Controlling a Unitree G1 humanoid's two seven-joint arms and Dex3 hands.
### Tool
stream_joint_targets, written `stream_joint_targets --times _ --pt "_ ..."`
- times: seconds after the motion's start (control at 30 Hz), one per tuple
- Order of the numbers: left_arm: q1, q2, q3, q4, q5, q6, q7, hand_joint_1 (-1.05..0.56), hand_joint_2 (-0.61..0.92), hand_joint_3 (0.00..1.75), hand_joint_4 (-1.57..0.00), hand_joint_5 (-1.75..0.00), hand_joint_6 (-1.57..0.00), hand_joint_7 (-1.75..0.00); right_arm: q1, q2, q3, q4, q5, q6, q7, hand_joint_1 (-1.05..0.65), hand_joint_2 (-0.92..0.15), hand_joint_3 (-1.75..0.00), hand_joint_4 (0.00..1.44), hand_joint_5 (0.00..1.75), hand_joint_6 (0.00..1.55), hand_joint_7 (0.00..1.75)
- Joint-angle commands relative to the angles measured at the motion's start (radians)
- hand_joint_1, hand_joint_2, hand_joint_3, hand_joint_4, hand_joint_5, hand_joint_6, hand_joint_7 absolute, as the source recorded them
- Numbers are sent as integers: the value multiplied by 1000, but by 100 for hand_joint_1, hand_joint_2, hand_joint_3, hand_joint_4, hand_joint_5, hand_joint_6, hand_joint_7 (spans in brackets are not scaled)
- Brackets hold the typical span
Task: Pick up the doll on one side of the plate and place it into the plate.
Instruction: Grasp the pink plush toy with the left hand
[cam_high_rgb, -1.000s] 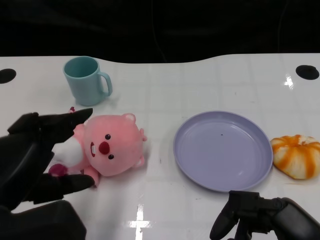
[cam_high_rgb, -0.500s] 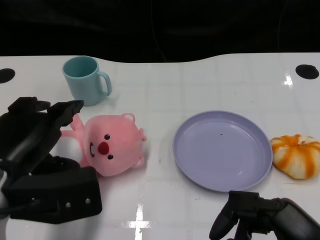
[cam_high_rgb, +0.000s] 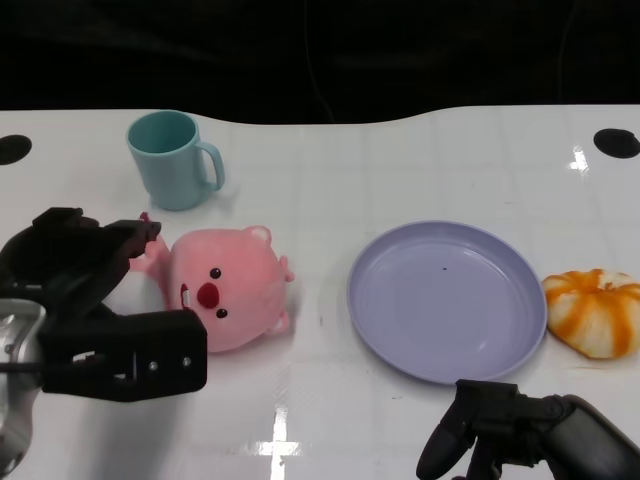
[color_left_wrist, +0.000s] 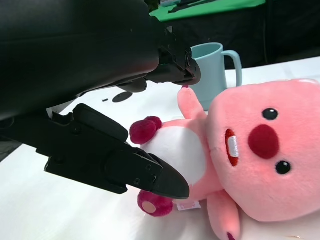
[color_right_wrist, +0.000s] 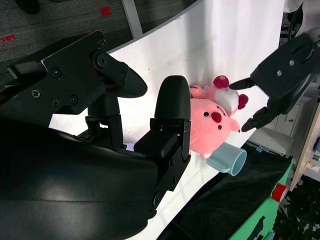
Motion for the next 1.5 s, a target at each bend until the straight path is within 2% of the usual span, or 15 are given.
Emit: stream_joint_targets --times 0.03,0.3,0.6,0.8,1.03,1.13,1.2,1.23,1.27,1.33,1.37,1.4,1.47,1.5 --pt "-40 10 -25 66 3 -7 21 -71 92 2 -7 -46 -30 -1 8 -3 2 -16 0 14 -4 -10 -57 -103 66 152 64 120" --pt "-124 -28 -103 220 8 14 28 -71 92 2 -15 -30 -31 0 21 -5 1 -32 6 18 -2 -10 -57 -104 67 152 63 120" --pt "-219 -86 -172 421 -9 9 79 -71 92 1 -20 -24 -33 -1 33 -7 0 -54 4 27 -2 -11 -56 -104 66 152 63 121" --pt "-291 -135 -215 609 -31 -12 118 -69 92 0 -22 -21 -36 -1 41 -5 -3 -61 10 24 -2 -9 -56 -105 67 153 63 121" --pt "-351 -184 -259 791 -60 -30 127 -60 92 1 -35 -15 -47 -3 54 -9 -5 -78 8 26 0 -10 -56 -106 67 153 63 122" --pt "-368 -206 -264 861 -84 -27 121 -51 92 4 -59 -14 -66 -4 56 -9 -5 -85 8 33 -1 -10 -55 -106 67 153 63 122" --pt "-377 -219 -270 909 -91 -33 142 -45 92 4 -84 -24 -77 -5 57 -8 -6 -87 11 34 0 -10 -55 -107 67 153 63 122" --pt "-378 -222 -276 926 -91 -44 159 -42 92 3 -90 -40 -84 -4 58 -8 -7 -88 13 35 0 -10 -55 -107 67 153 63 122" --pt "-376 -223 -281 939 -91 -55 177 -39 92 3 -90 -57 -94 -4 57 -8 -7 -89 14 36 1 -10 -55 -107 66 153 63 122" --pt "-372 -222 -288 951 -93 -77 207 -37 92 4 -88 -67 -102 -5 56 -8 -7 -89 15 39 1 -10 -55 -107 66 153 63 122" --pt "-364 -220 -288 954 -97 -93 231 -35 92 4 -82 -104 -112 -9 55 -8 -8 -87 15 39 1 -10 -55 -107 66 153 63 122" --pt "-355 -218 -288 952 -100 -104 252 -32 92 4 -78 -134 -119 -14 54 -8 -9 -86 17 39 1 -10 -55 -107 66 153 63 122" --pt "-339 -212 -285 949 -109 -127 294 -27 92 9 -72 -164 -118 -17 51 -7 -11 -81 20 38 2 -10 -55 -107 66 153 63 122" --pt "-334 -210 -284 948 -113 -138 311 -26 92 13 -71 -169 -114 -15 50 -7 -12 -80 21 37 3 -10 -55 -107 66 153 63 122"
